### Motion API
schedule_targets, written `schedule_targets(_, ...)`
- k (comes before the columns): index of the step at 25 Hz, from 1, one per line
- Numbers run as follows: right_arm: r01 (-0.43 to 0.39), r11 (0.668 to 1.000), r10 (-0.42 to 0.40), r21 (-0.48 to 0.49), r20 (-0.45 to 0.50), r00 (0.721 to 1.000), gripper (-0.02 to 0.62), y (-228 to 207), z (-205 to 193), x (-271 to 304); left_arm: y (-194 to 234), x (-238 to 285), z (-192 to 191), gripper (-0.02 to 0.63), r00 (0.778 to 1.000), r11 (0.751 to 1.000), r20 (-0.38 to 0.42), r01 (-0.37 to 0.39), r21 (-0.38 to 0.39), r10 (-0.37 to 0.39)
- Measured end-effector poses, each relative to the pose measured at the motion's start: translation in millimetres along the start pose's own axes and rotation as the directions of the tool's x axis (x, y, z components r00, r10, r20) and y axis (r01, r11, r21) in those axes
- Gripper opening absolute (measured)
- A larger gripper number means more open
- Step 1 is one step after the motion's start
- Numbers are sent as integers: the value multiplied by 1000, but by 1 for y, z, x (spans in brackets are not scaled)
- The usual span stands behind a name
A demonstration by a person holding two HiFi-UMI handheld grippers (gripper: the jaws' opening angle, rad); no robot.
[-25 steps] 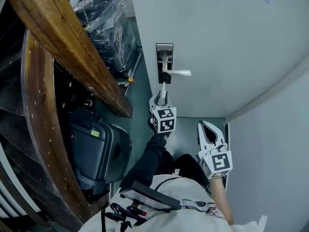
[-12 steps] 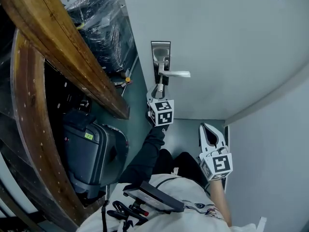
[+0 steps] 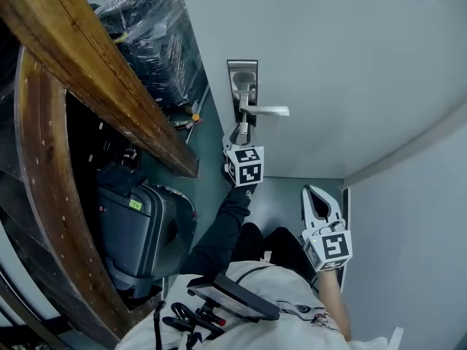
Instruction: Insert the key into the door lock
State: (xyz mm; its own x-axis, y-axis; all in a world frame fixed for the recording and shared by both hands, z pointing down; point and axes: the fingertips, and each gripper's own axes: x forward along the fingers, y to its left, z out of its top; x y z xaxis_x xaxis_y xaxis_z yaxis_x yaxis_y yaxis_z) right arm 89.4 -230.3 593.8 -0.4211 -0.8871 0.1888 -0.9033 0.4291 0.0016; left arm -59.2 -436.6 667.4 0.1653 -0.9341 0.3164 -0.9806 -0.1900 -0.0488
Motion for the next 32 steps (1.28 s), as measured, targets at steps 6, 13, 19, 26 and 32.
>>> schedule_targets(6,3,1000,-3,13,1,1000,6,-5,2,2,0,6,4,117,1000,1000,-28,-6,-5,6)
schedule_targets(13,18,1000,-18,25,1,1000,6,-14,2,2,3,28,10,117,998,1000,-53,-25,-7,24)
schedule_targets(19,50,997,-50,55,-2,999,6,-18,8,-6,1,19,-4,118,998,1000,-54,12,26,-10)
schedule_targets(26,20,998,-21,65,17,1000,6,-13,95,-9,-29,-130,27,3,995,991,-10,102,-85,-103)
schedule_targets(32,17,994,-29,108,109,994,6,-17,155,3,-53,-178,97,3,985,986,69,164,-35,-161)
